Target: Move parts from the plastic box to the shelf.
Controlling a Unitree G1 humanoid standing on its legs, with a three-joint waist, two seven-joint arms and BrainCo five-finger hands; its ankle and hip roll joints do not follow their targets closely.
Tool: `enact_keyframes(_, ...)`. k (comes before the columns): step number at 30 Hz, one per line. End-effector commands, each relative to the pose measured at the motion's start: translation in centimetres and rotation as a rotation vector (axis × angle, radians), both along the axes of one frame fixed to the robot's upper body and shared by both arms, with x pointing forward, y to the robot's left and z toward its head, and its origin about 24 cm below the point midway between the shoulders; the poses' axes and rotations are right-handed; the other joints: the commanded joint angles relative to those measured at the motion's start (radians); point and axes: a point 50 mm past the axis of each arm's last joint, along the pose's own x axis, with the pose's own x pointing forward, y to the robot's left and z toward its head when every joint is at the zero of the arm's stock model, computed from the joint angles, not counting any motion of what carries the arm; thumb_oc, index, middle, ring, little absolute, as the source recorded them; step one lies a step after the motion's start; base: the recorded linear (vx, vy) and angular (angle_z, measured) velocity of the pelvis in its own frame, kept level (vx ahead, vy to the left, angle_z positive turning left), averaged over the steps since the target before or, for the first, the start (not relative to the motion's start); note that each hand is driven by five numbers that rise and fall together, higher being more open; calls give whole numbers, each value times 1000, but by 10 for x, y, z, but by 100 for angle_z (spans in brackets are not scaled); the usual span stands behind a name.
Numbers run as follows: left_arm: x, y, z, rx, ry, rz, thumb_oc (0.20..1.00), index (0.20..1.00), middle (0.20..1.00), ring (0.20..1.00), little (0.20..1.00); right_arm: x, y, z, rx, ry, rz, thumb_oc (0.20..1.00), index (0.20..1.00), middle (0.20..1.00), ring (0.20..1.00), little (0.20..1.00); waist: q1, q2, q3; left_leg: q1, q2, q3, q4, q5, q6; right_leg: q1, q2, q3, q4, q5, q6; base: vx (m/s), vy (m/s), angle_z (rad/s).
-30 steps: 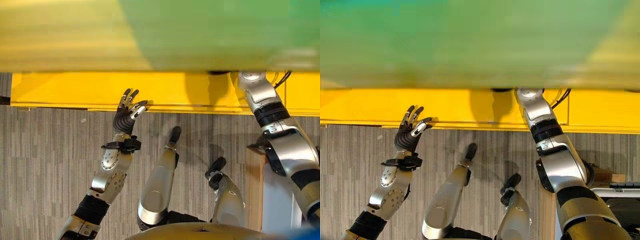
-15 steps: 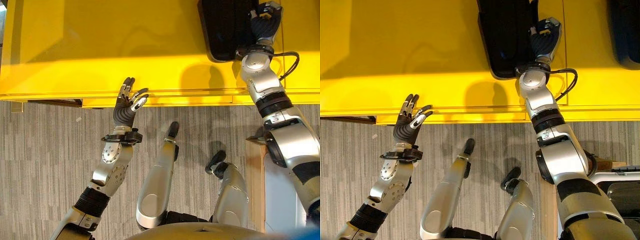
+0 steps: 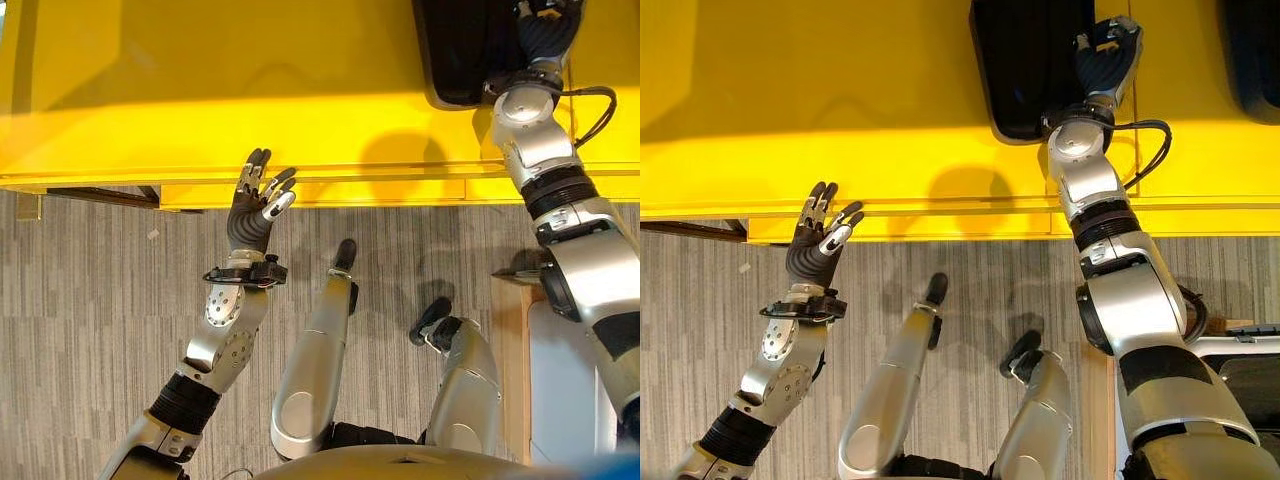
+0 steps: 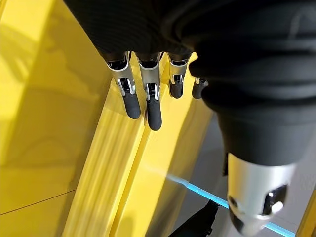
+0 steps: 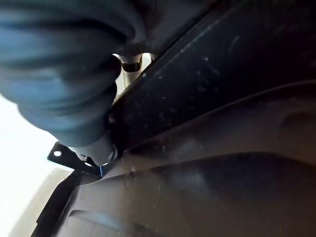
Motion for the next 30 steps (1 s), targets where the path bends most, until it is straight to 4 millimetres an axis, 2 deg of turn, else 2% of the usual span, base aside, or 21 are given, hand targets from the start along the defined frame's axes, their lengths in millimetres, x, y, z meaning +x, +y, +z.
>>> enact_keyframes(1, -7, -8, -4, 7, 25, -44, 1000, 1000, 1000, 1000, 1000, -6, -26, 18, -10, -56, -78, 200, 200, 200, 200, 200, 15, 13, 3, -24, 25, 26, 83, -124, -4, 64, 45, 55, -21, -74, 0, -4, -10, 3)
enact_keyframes(5, -7, -8, -2, 10, 19, -53, 1000, 1000, 1000, 1000, 1000, -7, -34, 24, 4, -50, -101, 200, 200, 200, 200, 200, 18, 18, 3, -23, 22, 26, 77, -122, -4, 65, 42, 55, -23, -74, 2, 0, 0, 0)
enact_keyframes(11, -6, -10, 0, 14, 7, -58, 1000, 1000, 1000, 1000, 1000, -7, -35, 30, -16, -52, -105, 200, 200, 200, 200, 200, 19, 18, 3, -23, 19, 27, 81, -126, -1, 66, 41, 56, -20, -77, 3, 3, 0, 1)
enact_keyframes(30, -1, -13, 6, 13, -18, -55, 1000, 1000, 1000, 1000, 1000, 0, -22, 18, 100, -30, -56, 200, 200, 200, 200, 200, 21, 22, 2, -7, 18, 28, 66, -125, 2, 87, 43, 49, -34, -71, 7, 0, 0, 0)
